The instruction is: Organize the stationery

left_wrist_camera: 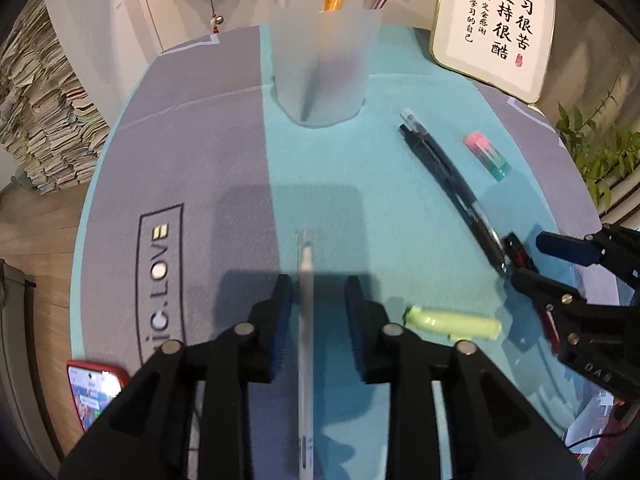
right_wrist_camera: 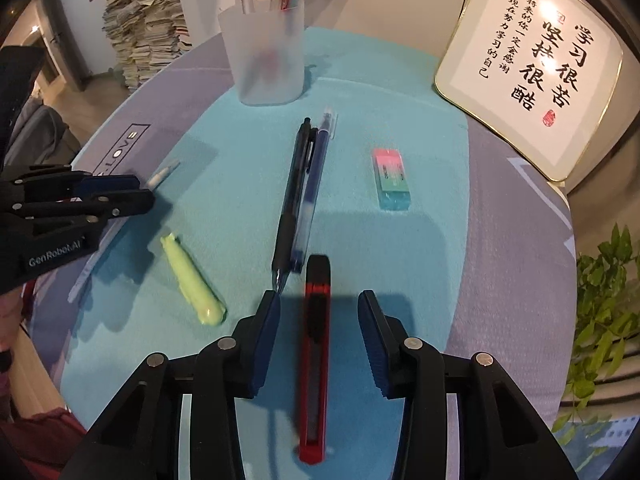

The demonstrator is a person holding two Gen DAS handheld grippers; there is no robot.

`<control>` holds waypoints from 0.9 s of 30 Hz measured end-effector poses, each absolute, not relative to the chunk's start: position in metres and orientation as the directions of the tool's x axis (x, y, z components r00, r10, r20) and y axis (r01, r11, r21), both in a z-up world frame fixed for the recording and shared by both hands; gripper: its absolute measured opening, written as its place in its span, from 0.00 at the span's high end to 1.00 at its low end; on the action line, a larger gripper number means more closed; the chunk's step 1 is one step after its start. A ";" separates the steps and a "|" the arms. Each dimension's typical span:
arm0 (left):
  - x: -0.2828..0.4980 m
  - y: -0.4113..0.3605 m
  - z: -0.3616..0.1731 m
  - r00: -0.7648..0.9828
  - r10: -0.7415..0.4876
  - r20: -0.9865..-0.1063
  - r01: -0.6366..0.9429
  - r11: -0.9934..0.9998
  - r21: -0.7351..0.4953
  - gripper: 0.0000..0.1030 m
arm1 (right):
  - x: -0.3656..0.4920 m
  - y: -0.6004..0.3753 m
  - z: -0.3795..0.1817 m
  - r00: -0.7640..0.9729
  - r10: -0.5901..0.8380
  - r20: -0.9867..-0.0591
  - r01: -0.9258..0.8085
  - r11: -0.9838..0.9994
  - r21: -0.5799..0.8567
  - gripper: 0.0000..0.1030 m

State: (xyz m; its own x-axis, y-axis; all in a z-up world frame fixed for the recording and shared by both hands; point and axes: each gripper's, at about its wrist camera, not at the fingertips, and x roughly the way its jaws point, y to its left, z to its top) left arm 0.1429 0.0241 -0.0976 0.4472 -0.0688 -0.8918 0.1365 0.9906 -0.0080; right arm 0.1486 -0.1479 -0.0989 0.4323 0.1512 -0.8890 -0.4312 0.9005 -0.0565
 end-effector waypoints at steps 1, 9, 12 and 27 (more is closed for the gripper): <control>0.145 0.023 -0.097 0.449 -0.066 -0.891 0.139 0.990 -0.004 0.72 | 0.149 -0.148 -0.099 0.429 0.150 -0.891 -0.428 0.902 -0.054 0.58; 0.158 0.015 -0.101 0.443 -0.063 -0.894 0.137 0.991 -0.002 0.73 | 0.153 -0.144 -0.100 0.408 0.176 -0.896 -0.439 0.898 -0.023 0.58; 0.158 0.015 -0.101 0.446 -0.063 -0.893 0.137 0.991 -0.002 0.73 | 0.153 -0.143 -0.100 0.402 0.186 -0.897 -0.440 0.898 -0.011 0.58; 0.147 0.013 -0.092 0.480 -0.086 -0.873 0.173 0.985 -0.002 0.91 | 0.152 -0.148 -0.101 0.383 0.181 -0.906 -0.435 0.900 -0.004 0.86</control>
State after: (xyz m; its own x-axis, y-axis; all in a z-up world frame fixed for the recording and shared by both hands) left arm 0.1470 0.0131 -0.0923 0.4803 -0.0857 -0.8729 0.1725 0.9850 -0.0017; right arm 0.1519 -0.1485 -0.1012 0.3834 0.1814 -0.9056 -0.4353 0.9003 -0.0039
